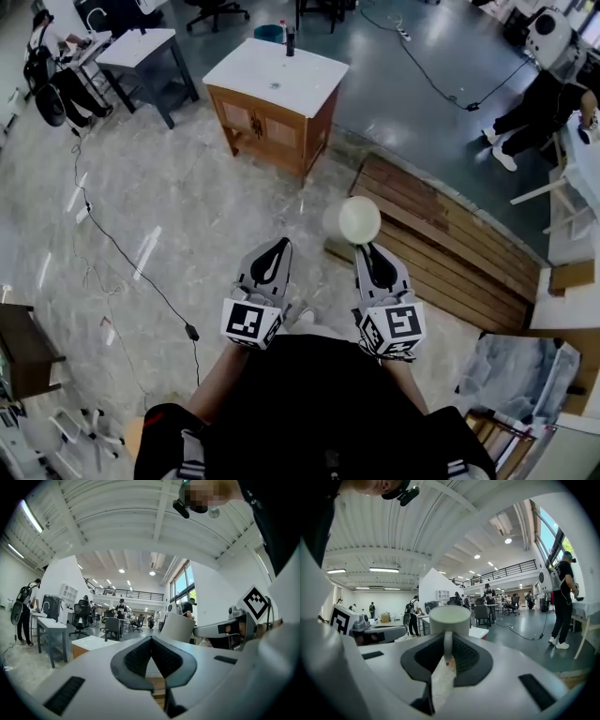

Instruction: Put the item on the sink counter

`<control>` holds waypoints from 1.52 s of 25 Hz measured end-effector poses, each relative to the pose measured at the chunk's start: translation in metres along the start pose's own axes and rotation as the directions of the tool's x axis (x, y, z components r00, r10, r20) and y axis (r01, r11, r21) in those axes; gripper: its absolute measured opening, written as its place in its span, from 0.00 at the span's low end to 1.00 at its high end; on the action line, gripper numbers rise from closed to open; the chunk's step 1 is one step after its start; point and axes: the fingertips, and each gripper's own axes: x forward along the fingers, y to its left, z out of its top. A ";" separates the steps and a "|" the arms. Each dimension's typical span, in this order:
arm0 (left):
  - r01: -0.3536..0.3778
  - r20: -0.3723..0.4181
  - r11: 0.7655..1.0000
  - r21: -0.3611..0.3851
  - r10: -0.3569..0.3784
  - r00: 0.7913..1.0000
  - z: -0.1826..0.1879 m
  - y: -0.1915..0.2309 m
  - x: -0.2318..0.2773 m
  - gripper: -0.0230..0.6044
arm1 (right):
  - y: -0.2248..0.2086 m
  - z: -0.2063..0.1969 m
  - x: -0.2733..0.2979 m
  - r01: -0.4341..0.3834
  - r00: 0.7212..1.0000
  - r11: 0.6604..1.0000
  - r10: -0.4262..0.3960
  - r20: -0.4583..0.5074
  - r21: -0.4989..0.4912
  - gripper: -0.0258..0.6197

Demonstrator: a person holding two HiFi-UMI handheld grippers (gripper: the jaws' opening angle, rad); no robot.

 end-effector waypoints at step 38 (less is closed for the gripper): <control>0.025 -0.011 1.000 0.002 -0.025 1.000 -0.001 0.086 0.121 0.06 | -0.054 0.015 0.126 0.039 0.999 0.999 -0.038 -0.026 0.037 0.12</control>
